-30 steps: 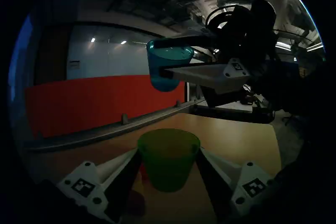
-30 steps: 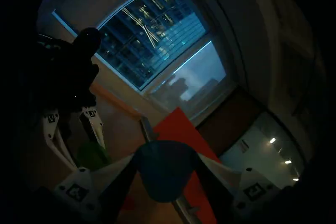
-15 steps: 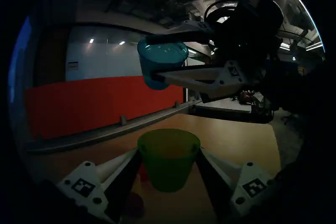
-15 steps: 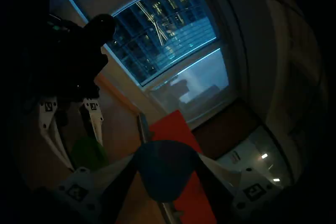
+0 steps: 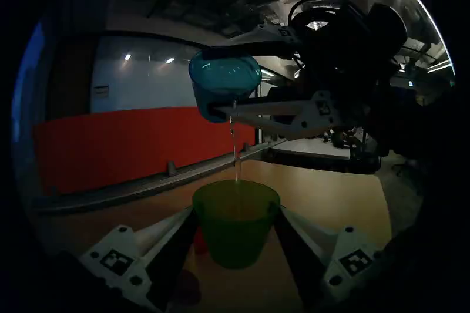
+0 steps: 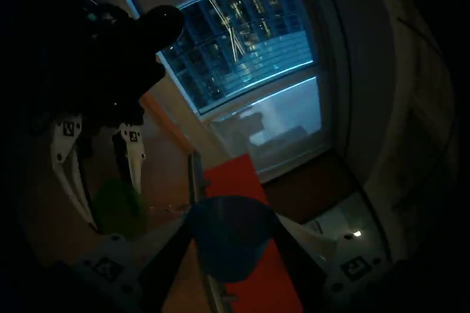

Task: Pour water

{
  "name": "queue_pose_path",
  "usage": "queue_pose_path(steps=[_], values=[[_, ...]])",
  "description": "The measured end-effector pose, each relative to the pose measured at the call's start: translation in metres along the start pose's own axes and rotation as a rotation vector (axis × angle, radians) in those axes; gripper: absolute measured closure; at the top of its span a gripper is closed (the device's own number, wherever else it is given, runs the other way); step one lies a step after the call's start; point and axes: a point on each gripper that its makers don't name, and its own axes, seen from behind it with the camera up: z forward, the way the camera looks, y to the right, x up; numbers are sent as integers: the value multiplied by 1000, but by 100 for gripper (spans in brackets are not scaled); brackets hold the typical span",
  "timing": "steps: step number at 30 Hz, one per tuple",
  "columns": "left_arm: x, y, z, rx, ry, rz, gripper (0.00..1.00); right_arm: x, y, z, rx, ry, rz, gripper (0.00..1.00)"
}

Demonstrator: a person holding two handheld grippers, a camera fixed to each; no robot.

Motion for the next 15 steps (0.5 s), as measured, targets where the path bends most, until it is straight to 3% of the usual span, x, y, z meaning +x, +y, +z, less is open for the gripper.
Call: queue_pose_path(steps=[15], values=[[-1,1,-1,-4,-2,4,15,-3,6,0,-11,-2,-61,6]])
